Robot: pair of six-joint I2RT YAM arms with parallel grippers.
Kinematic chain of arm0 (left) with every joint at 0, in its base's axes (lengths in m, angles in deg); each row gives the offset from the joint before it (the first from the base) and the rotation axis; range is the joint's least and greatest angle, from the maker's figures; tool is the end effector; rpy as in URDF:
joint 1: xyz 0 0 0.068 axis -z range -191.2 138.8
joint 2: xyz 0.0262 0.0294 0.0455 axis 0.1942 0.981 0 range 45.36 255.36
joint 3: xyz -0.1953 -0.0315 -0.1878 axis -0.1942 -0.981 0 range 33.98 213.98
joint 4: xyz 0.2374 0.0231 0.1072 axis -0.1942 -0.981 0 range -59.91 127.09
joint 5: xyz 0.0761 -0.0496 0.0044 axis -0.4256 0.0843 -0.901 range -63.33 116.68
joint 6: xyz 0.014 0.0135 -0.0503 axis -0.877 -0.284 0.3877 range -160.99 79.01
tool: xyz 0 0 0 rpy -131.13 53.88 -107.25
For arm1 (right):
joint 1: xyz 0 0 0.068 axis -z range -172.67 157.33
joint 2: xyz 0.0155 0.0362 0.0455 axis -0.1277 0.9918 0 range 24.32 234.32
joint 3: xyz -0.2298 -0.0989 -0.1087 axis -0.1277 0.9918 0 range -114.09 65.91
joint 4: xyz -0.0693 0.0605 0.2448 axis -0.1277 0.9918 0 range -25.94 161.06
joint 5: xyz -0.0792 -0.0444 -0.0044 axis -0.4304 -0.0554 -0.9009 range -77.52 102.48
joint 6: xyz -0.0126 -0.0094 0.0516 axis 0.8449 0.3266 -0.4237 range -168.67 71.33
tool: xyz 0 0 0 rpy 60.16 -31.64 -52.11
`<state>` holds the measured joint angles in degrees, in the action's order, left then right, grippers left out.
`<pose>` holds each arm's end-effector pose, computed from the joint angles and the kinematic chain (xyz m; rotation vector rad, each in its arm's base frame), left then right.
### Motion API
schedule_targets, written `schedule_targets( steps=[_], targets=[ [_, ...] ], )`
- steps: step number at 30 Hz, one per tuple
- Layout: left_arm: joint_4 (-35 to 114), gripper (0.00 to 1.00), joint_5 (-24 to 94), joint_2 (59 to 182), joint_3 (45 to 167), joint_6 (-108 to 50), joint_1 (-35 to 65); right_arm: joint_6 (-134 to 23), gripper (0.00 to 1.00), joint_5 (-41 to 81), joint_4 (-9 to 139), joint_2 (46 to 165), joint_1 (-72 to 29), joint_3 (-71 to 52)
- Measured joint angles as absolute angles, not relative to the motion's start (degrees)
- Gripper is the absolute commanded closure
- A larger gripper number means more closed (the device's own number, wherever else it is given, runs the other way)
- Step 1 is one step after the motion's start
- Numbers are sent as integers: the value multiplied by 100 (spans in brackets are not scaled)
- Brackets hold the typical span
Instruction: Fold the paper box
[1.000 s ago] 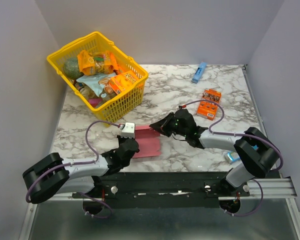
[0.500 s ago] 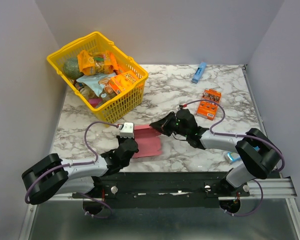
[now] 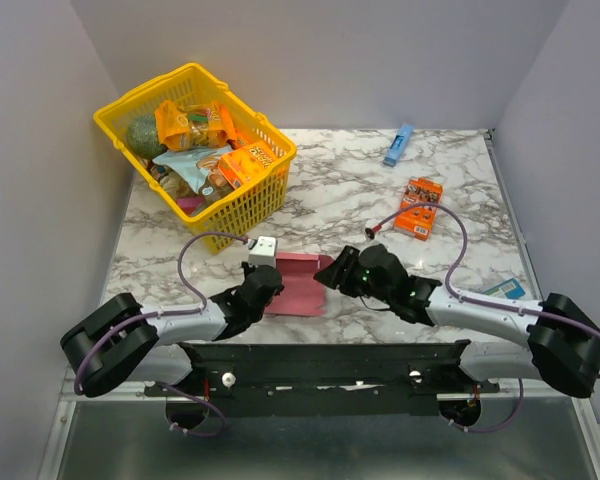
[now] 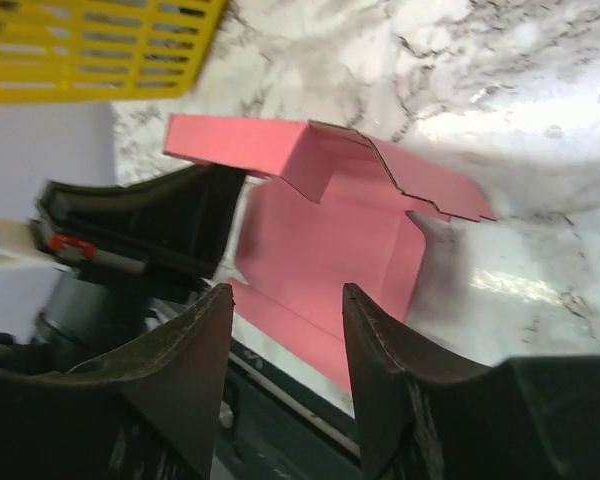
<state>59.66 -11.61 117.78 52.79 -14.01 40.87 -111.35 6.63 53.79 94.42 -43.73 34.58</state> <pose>0.1535 -0.1611 0.1509 0.0500 1.9914 -0.1798 0.1629 0.1960 0.2028 0.2971 2.2423 1.0630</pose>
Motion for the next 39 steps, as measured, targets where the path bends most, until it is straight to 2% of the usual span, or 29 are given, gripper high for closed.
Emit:
schedule_targets(
  steps=[6, 10, 18, 39],
  targets=[
    [5966, 100, -986, 11876, 5309, -1346, 4087, -10724, 54, 185, 6022, 10098, -4668, 3130],
    [5966, 100, -931, 11892, 5309, -1327, 4087, -10614, 48, -25, 6254, 10518, -4666, 2885],
    [5966, 100, -922, 11892, 5309, -1329, 4087, -10411, 47, -360, 6529, 10844, -4474, 2555],
    [5970, 100, -922, 11914, 5316, -1331, 4061, -10096, 57, -484, 6453, 11517, -4347, 2260]
  ],
)
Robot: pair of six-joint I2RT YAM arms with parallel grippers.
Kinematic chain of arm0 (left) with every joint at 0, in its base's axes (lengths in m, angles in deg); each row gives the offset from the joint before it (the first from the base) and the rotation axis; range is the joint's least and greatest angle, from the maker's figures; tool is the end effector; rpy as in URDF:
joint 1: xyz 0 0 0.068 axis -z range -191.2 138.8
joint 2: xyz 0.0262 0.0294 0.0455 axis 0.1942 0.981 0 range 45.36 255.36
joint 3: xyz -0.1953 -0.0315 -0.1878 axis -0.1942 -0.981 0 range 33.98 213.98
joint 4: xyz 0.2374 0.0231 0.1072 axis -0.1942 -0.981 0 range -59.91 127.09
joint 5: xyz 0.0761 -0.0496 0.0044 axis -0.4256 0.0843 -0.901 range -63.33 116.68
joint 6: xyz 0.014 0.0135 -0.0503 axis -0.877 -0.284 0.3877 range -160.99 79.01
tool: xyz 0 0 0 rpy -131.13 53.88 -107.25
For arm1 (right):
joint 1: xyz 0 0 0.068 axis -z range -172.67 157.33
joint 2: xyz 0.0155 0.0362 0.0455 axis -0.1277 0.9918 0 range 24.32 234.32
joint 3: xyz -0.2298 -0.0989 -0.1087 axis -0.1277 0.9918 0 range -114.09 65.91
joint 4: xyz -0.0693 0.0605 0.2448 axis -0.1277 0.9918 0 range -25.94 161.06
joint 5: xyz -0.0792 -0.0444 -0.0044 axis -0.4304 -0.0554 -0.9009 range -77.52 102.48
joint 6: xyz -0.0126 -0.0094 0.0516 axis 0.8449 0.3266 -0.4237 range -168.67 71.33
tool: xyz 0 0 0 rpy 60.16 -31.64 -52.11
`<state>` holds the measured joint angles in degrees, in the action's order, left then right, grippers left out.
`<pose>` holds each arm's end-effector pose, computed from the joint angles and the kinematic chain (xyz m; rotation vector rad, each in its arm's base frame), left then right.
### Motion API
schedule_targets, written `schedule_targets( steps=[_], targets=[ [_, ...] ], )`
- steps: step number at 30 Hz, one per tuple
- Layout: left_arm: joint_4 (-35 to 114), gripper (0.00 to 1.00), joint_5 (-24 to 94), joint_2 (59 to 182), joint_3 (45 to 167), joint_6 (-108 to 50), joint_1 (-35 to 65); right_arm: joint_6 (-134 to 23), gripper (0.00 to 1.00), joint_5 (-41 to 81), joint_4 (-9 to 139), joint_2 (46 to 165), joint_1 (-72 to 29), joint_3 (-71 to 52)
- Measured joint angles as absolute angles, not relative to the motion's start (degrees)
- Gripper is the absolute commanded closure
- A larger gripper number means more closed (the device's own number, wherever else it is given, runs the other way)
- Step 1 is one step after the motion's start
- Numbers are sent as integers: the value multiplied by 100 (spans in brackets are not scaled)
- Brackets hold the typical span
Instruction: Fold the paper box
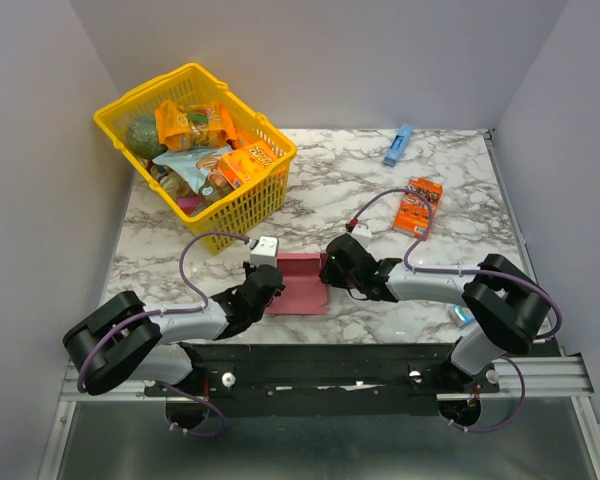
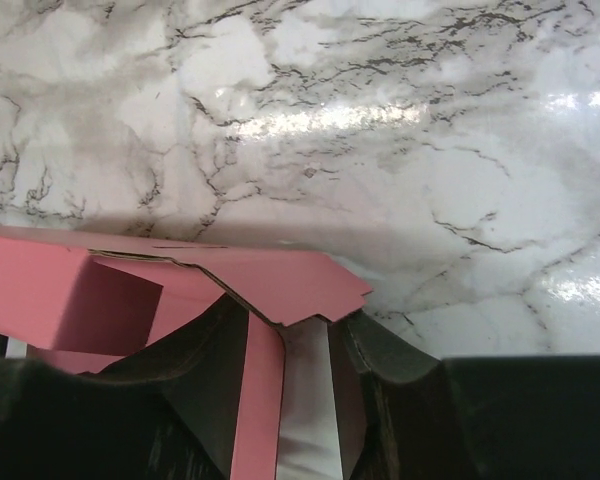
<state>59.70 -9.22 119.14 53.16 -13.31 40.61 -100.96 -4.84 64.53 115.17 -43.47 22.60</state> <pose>0.1552 -0.1635 0.1475 0.0663 2.0196 -0.2096 0.2014 0.2304 0.1569 0.1723 2.4118 0.4966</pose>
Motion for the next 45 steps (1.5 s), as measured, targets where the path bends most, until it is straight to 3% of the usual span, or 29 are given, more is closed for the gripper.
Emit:
schedule_targets(
  steps=[5, 16, 29, 39, 42, 45],
  targets=[
    [5970, 100, -907, 11938, 5318, -1333, 4061, -10015, 61, -484, 6227, 11552, -4343, 2247],
    [5970, 100, -870, 11994, 5331, -1333, 4059, -9871, 80, -454, 6002, 11560, -4343, 2232],
    [5966, 100, -868, 12145, 5412, -1349, 4050, -9773, 81, -218, 5736, 11919, -4395, 2044],
    [5953, 100, -938, 12163, 5412, -1355, 4000, -9911, 75, -209, 5718, 12118, -4404, 1877],
    [5959, 100, -979, 12180, 5414, -1359, 4000, -9926, 66, -222, 5744, 12109, -4404, 1877],
    [5959, 100, -992, 12198, 5429, -1359, 4000, -9887, 52, -250, 5873, 11991, -4404, 1952]
  ],
)
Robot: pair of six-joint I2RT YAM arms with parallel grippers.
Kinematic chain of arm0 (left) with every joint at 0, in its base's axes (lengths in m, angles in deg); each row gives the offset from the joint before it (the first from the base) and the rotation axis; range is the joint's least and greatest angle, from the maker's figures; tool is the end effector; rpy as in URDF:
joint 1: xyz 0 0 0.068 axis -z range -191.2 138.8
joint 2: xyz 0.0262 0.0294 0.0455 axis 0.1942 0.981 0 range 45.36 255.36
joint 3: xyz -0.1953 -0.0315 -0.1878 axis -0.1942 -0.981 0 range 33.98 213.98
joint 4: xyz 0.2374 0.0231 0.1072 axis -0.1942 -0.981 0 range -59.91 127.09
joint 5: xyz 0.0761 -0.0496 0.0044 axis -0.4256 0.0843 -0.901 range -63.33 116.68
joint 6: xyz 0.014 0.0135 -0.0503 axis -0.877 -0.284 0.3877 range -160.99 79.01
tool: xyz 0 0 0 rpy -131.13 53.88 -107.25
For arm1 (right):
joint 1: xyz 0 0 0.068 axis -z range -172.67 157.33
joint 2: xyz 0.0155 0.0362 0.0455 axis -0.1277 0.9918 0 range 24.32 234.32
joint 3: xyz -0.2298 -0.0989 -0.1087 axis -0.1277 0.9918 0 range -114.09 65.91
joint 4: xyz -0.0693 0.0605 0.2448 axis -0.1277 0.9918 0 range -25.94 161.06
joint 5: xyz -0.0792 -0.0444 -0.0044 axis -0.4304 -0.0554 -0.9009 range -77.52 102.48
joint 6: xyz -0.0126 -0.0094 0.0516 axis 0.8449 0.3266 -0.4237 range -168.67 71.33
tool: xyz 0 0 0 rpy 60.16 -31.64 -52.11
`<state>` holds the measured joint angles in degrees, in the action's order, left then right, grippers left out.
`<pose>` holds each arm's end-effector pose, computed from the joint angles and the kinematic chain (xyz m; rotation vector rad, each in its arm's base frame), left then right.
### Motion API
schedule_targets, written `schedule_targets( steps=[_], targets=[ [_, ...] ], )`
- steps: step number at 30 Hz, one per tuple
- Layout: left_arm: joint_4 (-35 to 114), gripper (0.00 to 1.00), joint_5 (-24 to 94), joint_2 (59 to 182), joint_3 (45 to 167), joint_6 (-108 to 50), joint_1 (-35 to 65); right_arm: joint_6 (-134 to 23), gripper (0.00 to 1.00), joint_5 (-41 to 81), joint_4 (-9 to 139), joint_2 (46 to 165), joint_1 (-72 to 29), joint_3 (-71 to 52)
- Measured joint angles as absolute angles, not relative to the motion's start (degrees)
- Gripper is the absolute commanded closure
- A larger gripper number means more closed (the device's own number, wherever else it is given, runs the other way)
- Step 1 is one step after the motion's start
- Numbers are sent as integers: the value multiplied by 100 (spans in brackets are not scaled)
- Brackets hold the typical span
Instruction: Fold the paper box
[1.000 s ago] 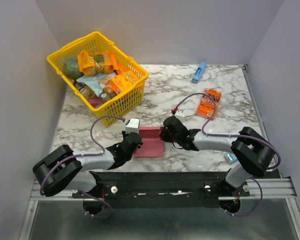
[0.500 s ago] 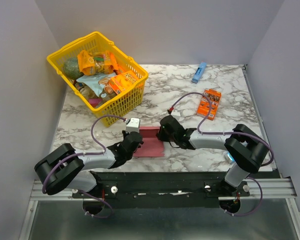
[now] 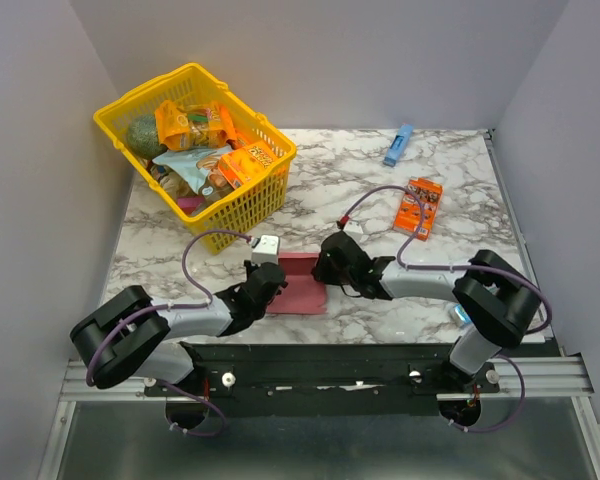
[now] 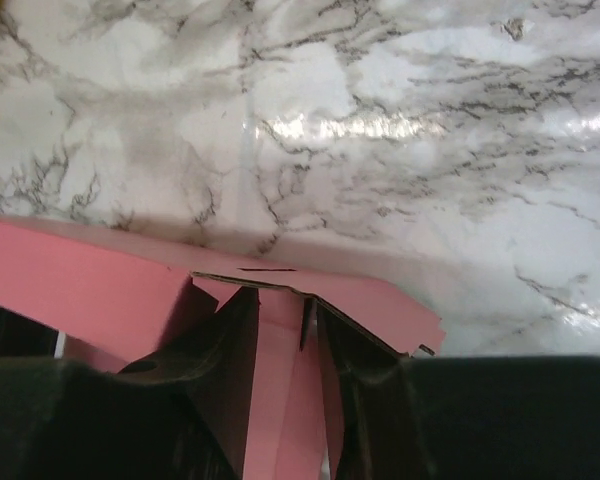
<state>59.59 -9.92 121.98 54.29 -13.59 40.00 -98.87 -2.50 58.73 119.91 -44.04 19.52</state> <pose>0.1607 -0.1660 0.1426 0.0670 2.0368 -0.1650 0.2127 0.2516 0.1548 0.1086 2.3776 0.5862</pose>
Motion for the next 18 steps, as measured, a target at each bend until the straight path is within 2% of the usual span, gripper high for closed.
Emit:
schedule_targets(
  steps=[1, 5, 7, 9, 13, 15, 16, 18],
  targets=[
    [5951, 100, -988, 12204, 5445, -1357, 4000, -9858, 45, -255, 5956, 11875, -4406, 2017],
    [5922, 100, -903, 12231, 5519, -1368, 3993, -9670, 37, -268, 6271, 11112, -4561, 2310],
    [5907, 100, -842, 12228, 5523, -1375, 3943, -9598, 29, -266, 6466, 10529, -4677, 2498],
    [5883, 100, -796, 12220, 5523, -1375, 3902, -9539, 24, -268, 6726, 9873, -4760, 2695],
    [5868, 100, -691, 12176, 5523, -1377, 3840, -9329, 24, -373, 7279, 8817, -4620, 2811],
    [5868, 100, -656, 12174, 5523, -1375, 3829, -9246, 29, -338, 7346, 8684, -4308, 2809],
    [5863, 100, -621, 12174, 5523, -1377, 3829, -9187, 35, -283, 7371, 8660, -4063, 2809],
    [5870, 100, -577, 12174, 5523, -1377, 3829, -9065, 39, -174, 7357, 8785, -3545, 2802]
  ],
)
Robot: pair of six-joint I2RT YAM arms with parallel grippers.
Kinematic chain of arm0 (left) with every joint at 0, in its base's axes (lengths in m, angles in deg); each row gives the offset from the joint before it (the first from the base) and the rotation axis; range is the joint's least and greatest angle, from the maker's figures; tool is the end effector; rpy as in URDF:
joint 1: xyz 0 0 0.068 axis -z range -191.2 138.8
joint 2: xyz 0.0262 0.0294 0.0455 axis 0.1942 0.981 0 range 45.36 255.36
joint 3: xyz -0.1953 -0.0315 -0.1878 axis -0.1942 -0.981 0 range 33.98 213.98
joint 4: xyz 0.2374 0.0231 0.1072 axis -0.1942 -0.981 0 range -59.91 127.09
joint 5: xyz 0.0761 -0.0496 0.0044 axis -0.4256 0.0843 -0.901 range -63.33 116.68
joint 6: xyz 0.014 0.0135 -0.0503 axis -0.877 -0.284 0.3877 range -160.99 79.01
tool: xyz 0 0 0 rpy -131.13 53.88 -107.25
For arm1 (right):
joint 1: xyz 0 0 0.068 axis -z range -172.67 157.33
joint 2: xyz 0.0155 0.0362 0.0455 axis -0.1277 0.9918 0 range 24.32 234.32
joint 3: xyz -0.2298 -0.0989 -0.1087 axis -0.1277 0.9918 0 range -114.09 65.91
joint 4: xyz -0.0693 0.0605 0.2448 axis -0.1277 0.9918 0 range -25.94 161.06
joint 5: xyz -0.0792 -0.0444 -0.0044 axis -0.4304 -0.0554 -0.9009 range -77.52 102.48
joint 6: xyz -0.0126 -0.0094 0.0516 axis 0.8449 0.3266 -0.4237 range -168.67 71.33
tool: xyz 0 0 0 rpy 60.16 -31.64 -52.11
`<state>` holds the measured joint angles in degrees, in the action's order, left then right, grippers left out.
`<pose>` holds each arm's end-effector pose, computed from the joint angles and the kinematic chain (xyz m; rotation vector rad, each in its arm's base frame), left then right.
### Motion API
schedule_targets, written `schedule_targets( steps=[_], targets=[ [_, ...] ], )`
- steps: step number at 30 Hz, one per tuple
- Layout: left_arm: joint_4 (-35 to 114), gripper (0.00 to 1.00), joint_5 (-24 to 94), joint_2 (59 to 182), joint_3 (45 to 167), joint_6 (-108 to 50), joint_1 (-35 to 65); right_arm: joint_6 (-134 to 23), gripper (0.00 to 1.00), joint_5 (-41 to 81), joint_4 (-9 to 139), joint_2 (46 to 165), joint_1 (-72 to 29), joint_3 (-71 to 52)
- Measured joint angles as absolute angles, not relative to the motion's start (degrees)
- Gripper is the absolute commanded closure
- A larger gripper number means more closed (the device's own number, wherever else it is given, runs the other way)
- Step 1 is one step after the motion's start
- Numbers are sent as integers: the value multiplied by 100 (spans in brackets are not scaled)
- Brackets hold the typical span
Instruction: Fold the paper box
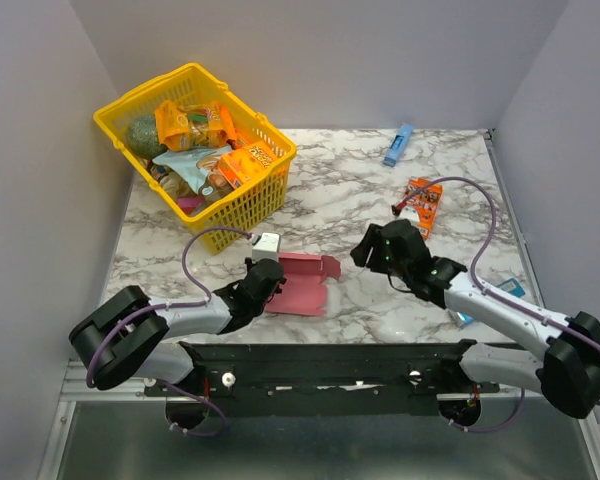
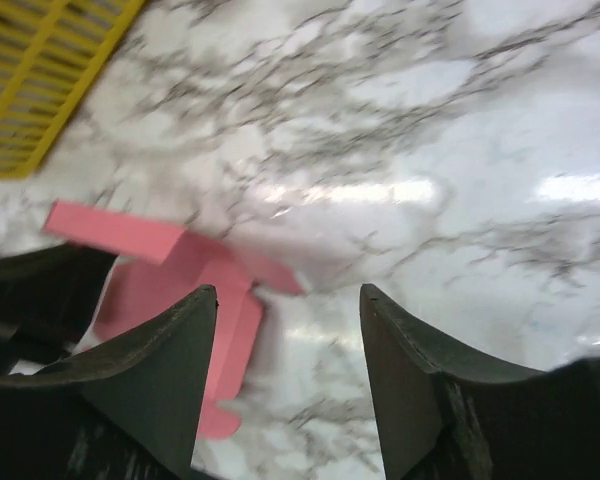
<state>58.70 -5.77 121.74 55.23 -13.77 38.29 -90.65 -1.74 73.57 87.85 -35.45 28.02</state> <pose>0.1665 -0.1655 0.1458 0.0809 2.0609 -0.2141 0.1805 0.1552 0.2354 0.1279 2.2174 0.5709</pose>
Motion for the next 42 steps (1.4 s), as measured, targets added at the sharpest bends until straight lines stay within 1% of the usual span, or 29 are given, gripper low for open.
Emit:
schedule_targets(
  steps=[2, 5, 10, 13, 19, 24, 30, 36, 42],
  targets=[
    [5872, 100, -560, 12174, 5523, -1375, 3829, -8997, 40, -49, 7307, 9110, -3077, 2771],
    [5874, 100, -551, 12174, 5523, -1377, 3829, -8973, 39, 132, 7152, 9858, -2680, 2710],
    [5881, 100, -531, 12174, 5523, -1375, 3829, -8861, 37, 600, 6678, 10817, -2566, 2673],
    [5887, 100, -518, 12182, 5523, -1375, 3829, -8713, 36, 1017, 6234, 11143, -2616, 2673],
    [5935, 100, -523, 12333, 5622, -1375, 3825, -8628, 37, 1221, 5797, 11187, -3298, 2666],
    [5933, 100, -529, 12357, 5637, -1399, 3803, -9130, 37, 805, 5998, 11241, -3761, 2631],
    [5981, 100, -542, 12416, 5659, -1414, 3799, -9849, 36, 353, 6376, 11532, -3844, 2277],
    [5983, 100, -619, 12458, 5685, -1421, 3786, -10227, 32, 187, 6551, 11624, -3842, 2122],
    [6034, 100, -223, 12239, 5543, -1534, 3598, -10022, 34, 180, 6444, 11038, -3873, 2712]
  ],
)
